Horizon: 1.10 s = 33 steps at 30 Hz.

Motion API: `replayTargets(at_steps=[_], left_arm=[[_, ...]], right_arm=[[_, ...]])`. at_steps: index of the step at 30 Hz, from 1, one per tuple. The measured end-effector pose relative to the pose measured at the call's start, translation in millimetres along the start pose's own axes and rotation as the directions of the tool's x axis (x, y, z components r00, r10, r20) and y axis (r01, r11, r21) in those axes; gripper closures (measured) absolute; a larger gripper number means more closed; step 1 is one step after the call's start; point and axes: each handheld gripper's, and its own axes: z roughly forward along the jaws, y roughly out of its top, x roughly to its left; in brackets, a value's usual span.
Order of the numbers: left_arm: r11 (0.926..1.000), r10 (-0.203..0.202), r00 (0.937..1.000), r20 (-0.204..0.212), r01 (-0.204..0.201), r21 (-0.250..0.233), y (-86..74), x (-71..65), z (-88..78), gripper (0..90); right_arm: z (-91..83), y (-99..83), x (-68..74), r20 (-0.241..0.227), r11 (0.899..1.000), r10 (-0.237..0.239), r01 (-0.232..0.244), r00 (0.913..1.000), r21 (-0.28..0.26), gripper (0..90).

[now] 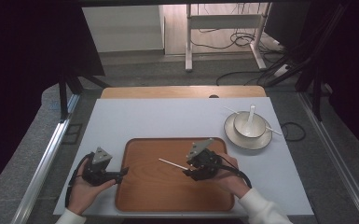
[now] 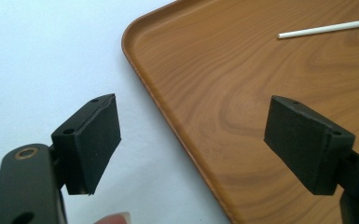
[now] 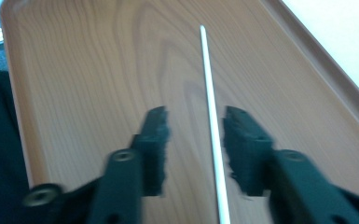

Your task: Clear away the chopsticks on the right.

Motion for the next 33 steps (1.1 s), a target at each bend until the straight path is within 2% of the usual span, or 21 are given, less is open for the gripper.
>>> replayTargets(at_steps=[1, 3, 4, 8, 10, 11, 15, 16, 17, 19, 23, 25, 27, 28, 31, 33], left_arm=[[1.0, 0.0, 1.0, 0.0, 0.0, 0.0, 0.0, 0.1, -0.3, 18.1], [1.0, 0.003, 1.0, -0.002, -0.003, 0.001, 0.0, 0.5, -1.0, 18.1], [1.0, 0.001, 1.0, -0.003, -0.001, 0.0, -0.2, 0.4, -1.2, 18.1], [1.0, 0.001, 1.0, -0.003, -0.001, 0.002, -1.6, 1.1, -1.4, 18.2], [1.0, 0.002, 1.0, -0.004, -0.002, 0.003, -1.9, 2.1, -1.6, 18.2], [1.0, 0.0, 1.0, -0.005, 0.0, 0.003, -2.0, 2.0, -1.7, 18.2], [1.0, 0.006, 1.0, -0.001, -0.006, 0.004, -1.8, -0.1, -1.3, 18.2], [1.0, 0.006, 1.0, -0.001, -0.006, 0.004, -1.8, -0.1, -1.3, 18.2], [1.0, 0.007, 1.0, 0.0, -0.007, 0.005, -1.9, -0.8, -0.7, 18.2], [0.9999, 0.008, 1.0, 0.001, -0.008, 0.007, -2.2, -0.7, -0.5, 18.3], [1.0, 0.007, 1.0, 0.002, -0.007, 0.006, -2.7, -0.5, -0.3, 18.3], [0.9999, 0.01, 0.9999, 0.003, -0.01, 0.008, -3.0, -0.7, 0.2, 18.3], [0.9999, 0.011, 0.9999, 0.003, -0.011, 0.008, -3.0, -0.8, 0.2, 18.3], [0.9999, 0.011, 0.9999, 0.002, -0.011, 0.008, -2.9, -0.8, -0.1, 18.3], [0.9999, 0.01, 1.0, 0.001, -0.01, 0.005, -2.7, -0.7, -0.8, 18.3], [0.9999, 0.009, 1.0, 0.0, -0.009, 0.006, -2.8, -0.4, -0.7, 18.3]], right_arm=[[0.0, 0.0, 0.0, 0.0, 1.0, 0.0, 0.0, 1.0, 0.0, 70.0], [7.4, 8.7, 0.1, -0.01, 1.0, -0.011, 0.011, 0.9999, 0.002, 87.1], [10.9, 13.2, 0.4, -0.017, 1.0, -0.008, 0.008, 0.9998, -0.001, 89.4], [32.4, 34.5, 2.0, -0.045, 0.998, -0.053, 0.054, 0.9976, 0.02, 89.6], [38.0, 37.9, 2.0, -0.049, 0.998, -0.057, 0.058, 0.9972, 0.027, 89.6], [51.9, 45.0, 1.9, -0.051, 0.996, -0.067, 0.069, 0.9965, 0.047, 89.6], [76.4, 55.3, 0.0, -0.038, 0.995, -0.065, 0.068, 0.9972, 0.078, 89.6], [76.4, 55.3, 0.0, -0.038, 0.995, -0.065, 0.068, 0.9972, 0.078, 89.6], [86.8, 58.8, -1.2, -0.028, 0.994, -0.06, 0.063, 0.9978, 0.085, 89.6], [95.0, 62.2, -2.3, -0.022, 0.995, -0.053, 0.055, 0.9983, 0.084, 89.6], [100.9, 63.9, -5.2, -0.015, 0.995, -0.05, 0.051, 0.9986, 0.082, 89.6], [104.9, 62.3, -9.7, 0.0, 0.996, -0.026, 0.026, 0.9997, 0.085, 89.6], [105.8, 61.7, -11.3, 0.007, 0.996, -0.021, 0.021, 0.9997, 0.086, 89.6], [105.9, 61.7, -12.7, 0.011, 0.997, -0.002, 0.001, 0.9999, 0.083, 89.6], [104.9, 60.9, -15.6, 0.027, 0.996, 0.005, -0.007, 0.9996, 0.087, 89.6], [102.2, 58.0, -22.4, 0.049, 0.995, 0.037, -0.042, 0.9981, 0.091, 89.6]])
